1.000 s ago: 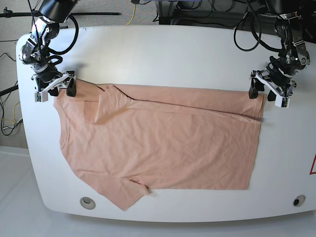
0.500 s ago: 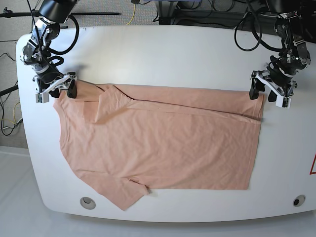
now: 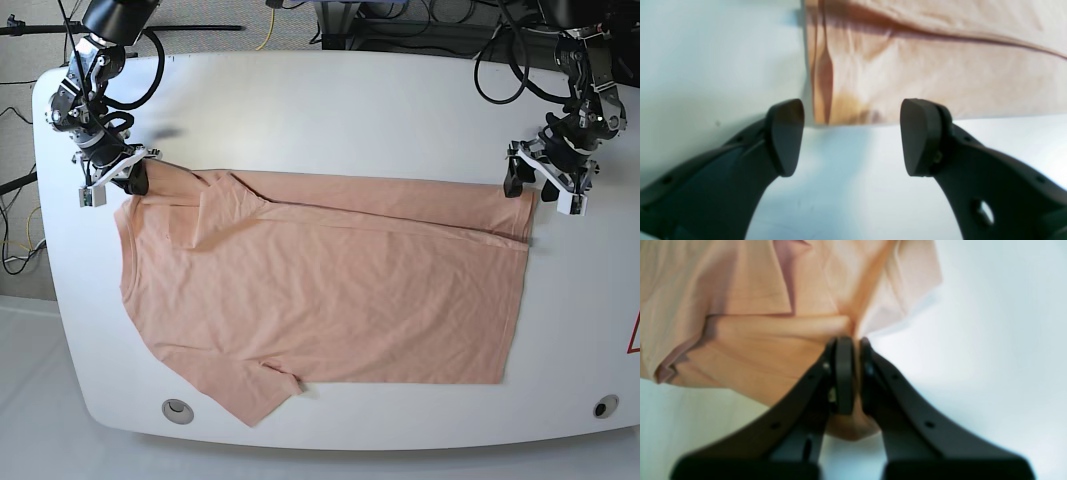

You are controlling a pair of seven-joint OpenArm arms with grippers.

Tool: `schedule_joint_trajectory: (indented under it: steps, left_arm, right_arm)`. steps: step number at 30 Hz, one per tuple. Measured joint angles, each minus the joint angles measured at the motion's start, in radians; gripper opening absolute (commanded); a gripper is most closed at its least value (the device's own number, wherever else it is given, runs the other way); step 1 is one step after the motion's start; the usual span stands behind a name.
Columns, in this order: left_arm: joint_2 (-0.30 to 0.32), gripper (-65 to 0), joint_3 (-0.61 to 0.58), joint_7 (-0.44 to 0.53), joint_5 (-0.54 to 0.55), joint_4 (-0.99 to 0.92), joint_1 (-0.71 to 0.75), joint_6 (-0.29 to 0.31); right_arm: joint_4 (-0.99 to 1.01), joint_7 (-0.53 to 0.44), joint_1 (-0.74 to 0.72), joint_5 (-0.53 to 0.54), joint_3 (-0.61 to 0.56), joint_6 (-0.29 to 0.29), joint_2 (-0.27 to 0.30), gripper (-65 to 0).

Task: Fold the T-shirt properly
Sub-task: 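Reposition both grippers above the folded collar edge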

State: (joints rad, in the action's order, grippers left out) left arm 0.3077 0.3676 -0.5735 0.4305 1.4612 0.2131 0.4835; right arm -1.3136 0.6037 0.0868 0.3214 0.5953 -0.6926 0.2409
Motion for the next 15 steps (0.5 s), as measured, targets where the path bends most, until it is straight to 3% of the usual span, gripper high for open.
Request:
schedule_joint_trajectory:
  steps: [2, 6, 12, 14, 15]
  left_arm:
    - [0.0, -24.4, -0.001, 0.001, 0.0, -0.02, -0.003, 0.0]
    - [0.002, -33.4, -0.01, 0.064, 0.005, -0.093, -0.036, 0.006]
    - [0.003, -51.2, -0.035, 0.109, 0.011, -0.191, -0.099, 0.001]
    - [0.003, -65.0, -0.035, 0.121, 0.017, -0.202, -0.1, 0.001]
    - [0.003, -65.0, -0.032, 0.115, 0.024, -0.2, -0.098, 0.001]
  right_arm:
    - [0.0, 0.0, 0.0, 0.0, 0.0, 0.0, 0.0, -65.0]
    - [-0.004, 0.0, 0.002, 0.0, -0.002, 0.0, 0.0, -65.0]
    - [-0.008, 0.001, 0.005, 0.0, -0.006, 0.0, 0.0, -64.7]
    - [-0.008, 0.001, 0.005, 0.0, -0.006, 0.0, 0.0, -64.6]
    - [-0.008, 0.001, 0.004, 0.0, -0.006, 0.0, 0.0, -64.7]
